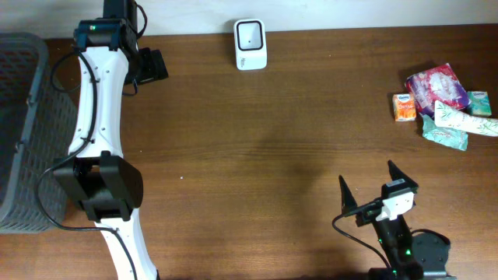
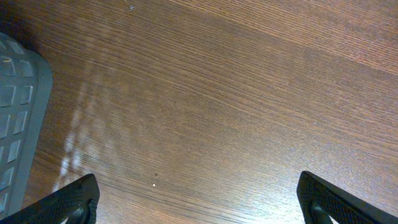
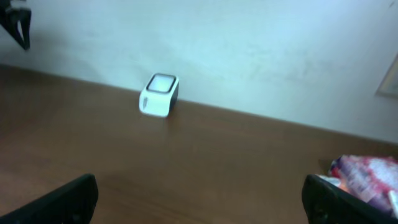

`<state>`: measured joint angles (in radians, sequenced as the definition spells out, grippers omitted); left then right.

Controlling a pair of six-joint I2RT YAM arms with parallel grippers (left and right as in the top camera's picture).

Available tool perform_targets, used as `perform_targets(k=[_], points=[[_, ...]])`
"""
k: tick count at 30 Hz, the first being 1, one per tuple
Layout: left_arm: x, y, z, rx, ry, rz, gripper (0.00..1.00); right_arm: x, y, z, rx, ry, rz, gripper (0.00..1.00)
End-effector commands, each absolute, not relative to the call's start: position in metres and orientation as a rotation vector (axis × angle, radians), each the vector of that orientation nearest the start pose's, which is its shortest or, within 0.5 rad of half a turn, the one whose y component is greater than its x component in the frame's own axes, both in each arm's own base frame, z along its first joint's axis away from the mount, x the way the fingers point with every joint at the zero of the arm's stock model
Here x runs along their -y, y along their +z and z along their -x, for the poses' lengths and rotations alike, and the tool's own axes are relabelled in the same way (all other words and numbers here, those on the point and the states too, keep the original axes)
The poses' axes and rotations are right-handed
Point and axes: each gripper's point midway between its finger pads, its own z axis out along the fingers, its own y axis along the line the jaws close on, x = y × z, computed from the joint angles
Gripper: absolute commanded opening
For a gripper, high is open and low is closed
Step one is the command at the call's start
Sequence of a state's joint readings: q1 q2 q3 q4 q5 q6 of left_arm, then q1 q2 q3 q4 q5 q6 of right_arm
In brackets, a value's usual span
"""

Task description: Scan the item barcode

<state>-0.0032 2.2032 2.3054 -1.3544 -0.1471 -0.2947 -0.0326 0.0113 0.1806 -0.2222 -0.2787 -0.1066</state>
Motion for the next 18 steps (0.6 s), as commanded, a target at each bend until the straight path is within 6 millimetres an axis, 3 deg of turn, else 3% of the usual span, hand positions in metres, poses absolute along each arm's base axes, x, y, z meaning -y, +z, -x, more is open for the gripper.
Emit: perform_targets(k=[1, 4, 7, 10, 18], points=[[-0.028, 0.179, -0.490, -2.770, 0.152, 0.439, 0.99, -0.033, 0.202, -0.236, -1.543, 0.073, 0.248, 0.99], [-0.028, 0.179, -0.490, -2.770, 0.152, 0.439, 0.99, -0.016, 0.195, -0.244, -1.515, 0.048, 0.110, 0.99], [-0.028, 0.179, -0.490, -2.770, 0.152, 0.439, 0.99, -0.013, 0.190, -0.246, -1.509, 0.051, 0.086, 0.99], [-0.028, 0.179, -0.489, -2.771, 0.152, 0.439, 0.99, -0.014, 0.158, -0.245, -1.639, 0.064, 0.084, 0.99], [-0.028, 0.179, -0.490, -2.770, 0.152, 0.439, 0.99, -0.013, 0.158, -0.246, -1.639, 0.061, 0.081, 0.99]])
